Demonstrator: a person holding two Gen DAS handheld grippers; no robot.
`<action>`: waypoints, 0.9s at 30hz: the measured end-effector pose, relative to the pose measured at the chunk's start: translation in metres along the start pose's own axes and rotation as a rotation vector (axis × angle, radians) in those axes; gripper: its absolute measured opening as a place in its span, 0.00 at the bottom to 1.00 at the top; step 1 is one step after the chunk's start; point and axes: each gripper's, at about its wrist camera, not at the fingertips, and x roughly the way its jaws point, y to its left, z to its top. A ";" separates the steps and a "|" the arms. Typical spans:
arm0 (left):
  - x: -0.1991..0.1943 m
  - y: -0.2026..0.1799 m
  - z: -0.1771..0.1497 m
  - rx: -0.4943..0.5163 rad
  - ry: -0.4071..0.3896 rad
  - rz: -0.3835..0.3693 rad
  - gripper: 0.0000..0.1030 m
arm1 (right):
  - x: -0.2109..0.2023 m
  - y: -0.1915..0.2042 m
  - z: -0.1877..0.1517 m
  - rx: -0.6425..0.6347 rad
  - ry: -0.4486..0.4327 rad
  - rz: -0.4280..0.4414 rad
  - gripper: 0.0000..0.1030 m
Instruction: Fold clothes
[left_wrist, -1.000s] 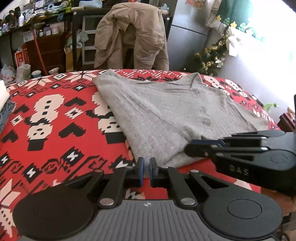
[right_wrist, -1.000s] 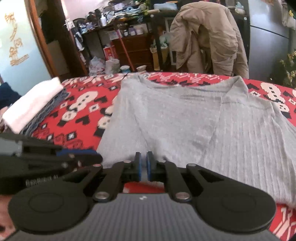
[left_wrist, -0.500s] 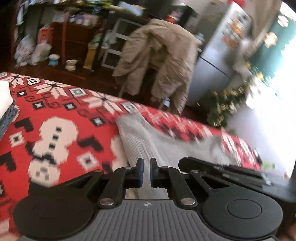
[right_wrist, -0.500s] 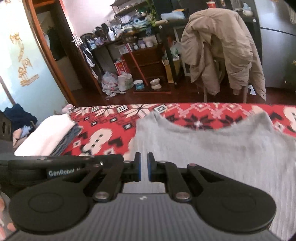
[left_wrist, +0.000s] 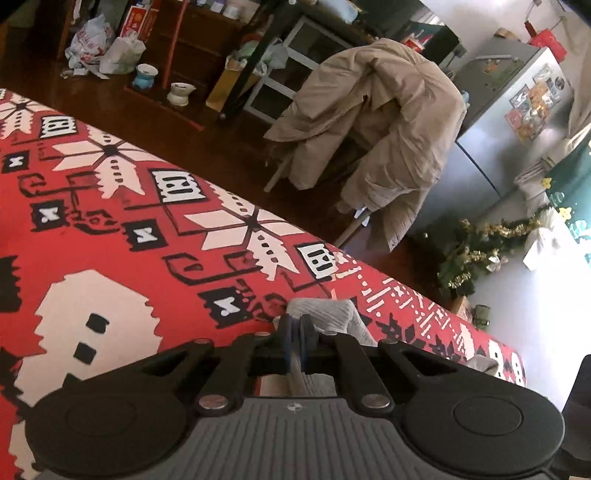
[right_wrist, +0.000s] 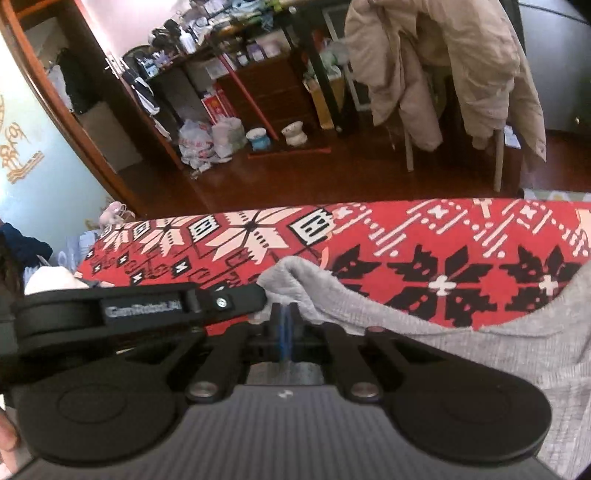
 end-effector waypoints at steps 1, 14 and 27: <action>-0.002 0.001 0.001 -0.007 -0.001 -0.002 0.06 | 0.000 0.000 0.000 0.004 -0.006 0.000 0.00; -0.045 -0.020 -0.054 0.058 0.053 -0.035 0.06 | -0.067 -0.004 -0.043 0.022 -0.025 0.064 0.07; -0.091 -0.032 -0.116 0.142 0.088 -0.049 0.06 | -0.105 0.001 -0.105 -0.045 0.016 0.014 0.08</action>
